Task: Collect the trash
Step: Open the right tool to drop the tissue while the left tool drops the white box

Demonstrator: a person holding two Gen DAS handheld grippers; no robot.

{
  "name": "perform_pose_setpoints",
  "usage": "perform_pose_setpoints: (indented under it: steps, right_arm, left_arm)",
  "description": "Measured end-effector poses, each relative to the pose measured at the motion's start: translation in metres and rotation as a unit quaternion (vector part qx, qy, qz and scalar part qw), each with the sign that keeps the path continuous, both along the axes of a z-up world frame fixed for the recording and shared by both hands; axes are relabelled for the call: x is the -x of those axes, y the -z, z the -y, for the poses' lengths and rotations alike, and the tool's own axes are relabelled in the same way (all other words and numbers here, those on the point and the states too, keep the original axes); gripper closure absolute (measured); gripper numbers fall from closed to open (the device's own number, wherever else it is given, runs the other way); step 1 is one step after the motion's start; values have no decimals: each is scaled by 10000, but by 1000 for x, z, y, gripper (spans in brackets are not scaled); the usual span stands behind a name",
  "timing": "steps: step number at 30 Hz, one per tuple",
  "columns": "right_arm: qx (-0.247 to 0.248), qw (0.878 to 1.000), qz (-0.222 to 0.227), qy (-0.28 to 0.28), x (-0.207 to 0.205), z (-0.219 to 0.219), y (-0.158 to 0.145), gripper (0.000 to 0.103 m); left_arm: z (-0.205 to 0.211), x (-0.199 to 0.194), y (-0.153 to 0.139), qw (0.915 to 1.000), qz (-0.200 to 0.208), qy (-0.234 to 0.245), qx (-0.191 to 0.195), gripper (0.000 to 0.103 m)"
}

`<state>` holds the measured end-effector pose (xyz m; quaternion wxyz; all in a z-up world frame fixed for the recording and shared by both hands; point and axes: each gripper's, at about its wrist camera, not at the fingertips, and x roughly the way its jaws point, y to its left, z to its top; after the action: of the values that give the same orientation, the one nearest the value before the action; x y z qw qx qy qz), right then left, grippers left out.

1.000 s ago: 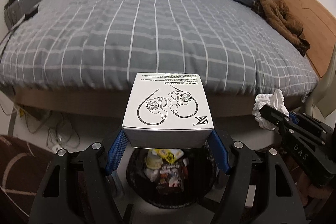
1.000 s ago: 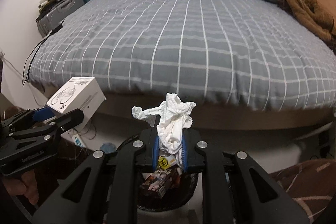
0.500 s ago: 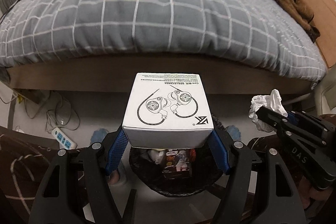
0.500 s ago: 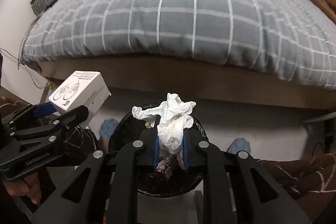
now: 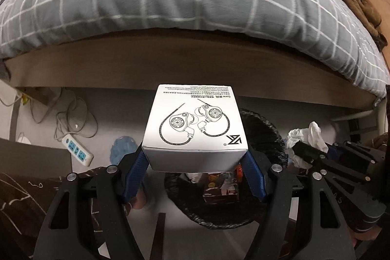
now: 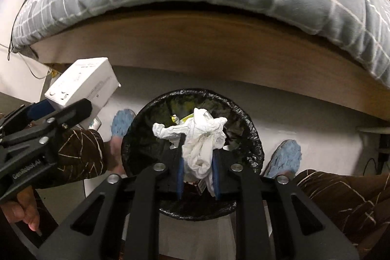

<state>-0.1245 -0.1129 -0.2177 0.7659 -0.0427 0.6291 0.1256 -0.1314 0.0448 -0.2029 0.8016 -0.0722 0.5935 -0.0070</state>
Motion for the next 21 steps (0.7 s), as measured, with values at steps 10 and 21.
perform_pose_setpoints:
  steps: [10, 21]
  right_arm:
    - [-56, 9999, 133, 65, 2, 4, -8, 27]
    - [124, 9972, 420, 603, 5, 49, -17, 8]
  left_arm:
    - [-24, 10, 5, 9996, -44, -260, -21, 34]
    - [11, 4, 0, 9998, -29, 161, 77, 34]
